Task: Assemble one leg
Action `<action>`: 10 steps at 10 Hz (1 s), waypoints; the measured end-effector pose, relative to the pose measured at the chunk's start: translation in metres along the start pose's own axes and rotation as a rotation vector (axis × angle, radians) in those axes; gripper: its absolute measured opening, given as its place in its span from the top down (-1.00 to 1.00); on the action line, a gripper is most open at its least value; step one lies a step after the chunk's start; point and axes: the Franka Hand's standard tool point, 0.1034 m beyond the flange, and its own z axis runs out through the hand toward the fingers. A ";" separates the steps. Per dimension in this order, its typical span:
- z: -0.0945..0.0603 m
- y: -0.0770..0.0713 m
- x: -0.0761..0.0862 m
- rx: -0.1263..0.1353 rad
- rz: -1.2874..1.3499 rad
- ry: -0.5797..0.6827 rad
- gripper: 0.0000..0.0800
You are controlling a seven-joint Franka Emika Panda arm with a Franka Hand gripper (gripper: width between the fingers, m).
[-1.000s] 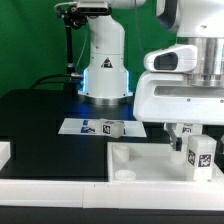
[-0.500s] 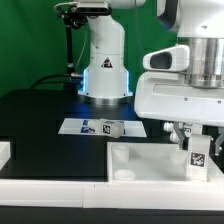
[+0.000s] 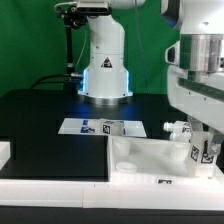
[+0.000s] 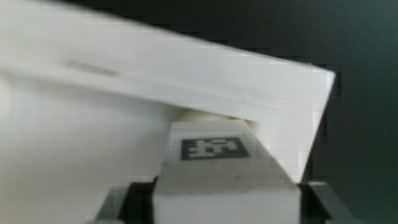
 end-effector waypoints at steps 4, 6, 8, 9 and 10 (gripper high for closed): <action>0.002 -0.001 0.001 0.010 0.276 -0.015 0.26; 0.002 -0.001 -0.001 0.010 0.292 -0.021 -0.25; 0.002 -0.001 -0.002 0.012 0.078 -0.020 -0.50; 0.001 0.000 -0.003 0.012 -0.102 -0.021 -0.60; -0.001 0.000 -0.004 0.011 -0.318 -0.023 -0.60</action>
Offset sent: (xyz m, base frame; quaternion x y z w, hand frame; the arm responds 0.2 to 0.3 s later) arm 0.0000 0.0000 0.0000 0.0000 0.0000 0.1938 0.9810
